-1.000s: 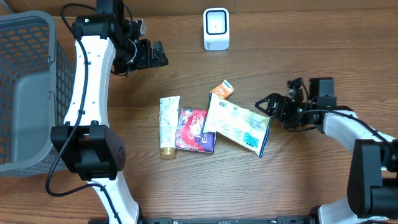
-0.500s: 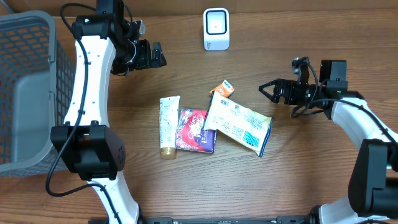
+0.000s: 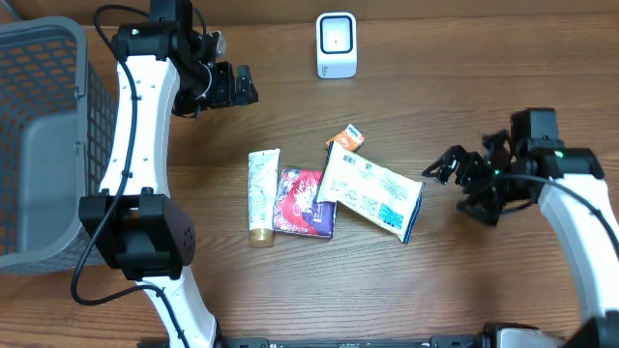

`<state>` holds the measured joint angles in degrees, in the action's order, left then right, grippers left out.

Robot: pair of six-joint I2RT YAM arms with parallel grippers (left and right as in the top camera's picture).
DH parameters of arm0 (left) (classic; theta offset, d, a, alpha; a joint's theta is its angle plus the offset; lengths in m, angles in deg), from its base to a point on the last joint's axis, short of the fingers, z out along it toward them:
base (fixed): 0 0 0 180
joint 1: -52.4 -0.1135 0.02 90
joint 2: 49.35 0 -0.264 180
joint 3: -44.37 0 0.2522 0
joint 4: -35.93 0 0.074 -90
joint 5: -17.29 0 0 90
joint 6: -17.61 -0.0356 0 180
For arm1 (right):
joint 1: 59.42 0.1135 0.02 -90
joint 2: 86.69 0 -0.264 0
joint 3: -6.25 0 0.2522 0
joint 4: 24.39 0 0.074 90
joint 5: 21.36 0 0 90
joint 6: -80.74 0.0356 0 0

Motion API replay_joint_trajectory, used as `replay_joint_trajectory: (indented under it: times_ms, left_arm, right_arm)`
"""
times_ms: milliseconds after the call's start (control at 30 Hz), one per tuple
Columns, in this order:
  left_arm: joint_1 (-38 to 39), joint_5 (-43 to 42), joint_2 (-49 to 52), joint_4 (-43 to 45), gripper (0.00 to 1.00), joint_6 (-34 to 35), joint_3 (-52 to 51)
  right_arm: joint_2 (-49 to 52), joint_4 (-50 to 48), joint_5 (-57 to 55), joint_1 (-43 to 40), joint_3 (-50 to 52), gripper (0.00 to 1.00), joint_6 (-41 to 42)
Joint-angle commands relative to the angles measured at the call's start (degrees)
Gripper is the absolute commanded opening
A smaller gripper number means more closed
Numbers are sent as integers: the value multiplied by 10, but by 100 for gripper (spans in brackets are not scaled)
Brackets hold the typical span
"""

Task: Scan the item barcode
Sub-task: 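Regrasp the snack bag's lower edge with the right gripper and tilt it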

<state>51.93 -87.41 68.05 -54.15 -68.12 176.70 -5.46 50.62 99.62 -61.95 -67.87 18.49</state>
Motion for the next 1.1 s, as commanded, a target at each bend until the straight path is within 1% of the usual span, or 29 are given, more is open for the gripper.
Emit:
replay_joint_trajectory:
  times_ms: [0, 67, 133, 200, 333, 400, 467, 533, 633, 733, 833, 933, 1067]
  left_arm:
    - [2, 3, -9, 0, 100, -4, 8]
    - [2, 3, -9, -3, 100, -4, 8]
    - [2, 3, -9, -4, 100, -4, 8]
    - [2, 3, -9, -4, 100, -4, 8]
    - [1, 3, -9, -3, 100, -5, 8]
    - [1, 3, -9, -4, 100, -5, 8]
    - [1, 3, -9, -4, 100, -12, 8]
    - [1, 4, -9, -4, 100, -16, 8]
    - [1, 3, -9, -4, 99, -15, 8]
    - [0, 3, -9, -4, 100, -15, 8]
    - [0, 4, -9, -5, 100, -16, 8]
    - [0, 3, -9, -5, 100, -16, 8]
    - [1, 4, -9, -7, 100, -16, 8]
  right_arm:
    - [-30, 25, -42, 22, 19, 100, 210]
    - [-48, 3, -59, 41, 57, 100, 296]
    - [-64, -45, -58, 63, 101, 100, 365]
    - [-81, -133, -65, 89, 153, 100, 423]
    - [-109, -341, -92, 159, 268, 100, 577]
    - [-110, -413, -113, 204, 313, 100, 652]
    - [-110, -469, -148, 253, 342, 100, 702]
    - [-110, -511, -189, 303, 353, 100, 733]
    - [-110, -554, -250, 360, 353, 100, 750]
    - [-110, -559, -331, 400, 353, 100, 783]
    - [-99, -555, -390, 419, 353, 100, 807]
    - [-80, -558, -406, 419, 353, 100, 837]
    - [-56, -598, -445, 419, 353, 100, 848]
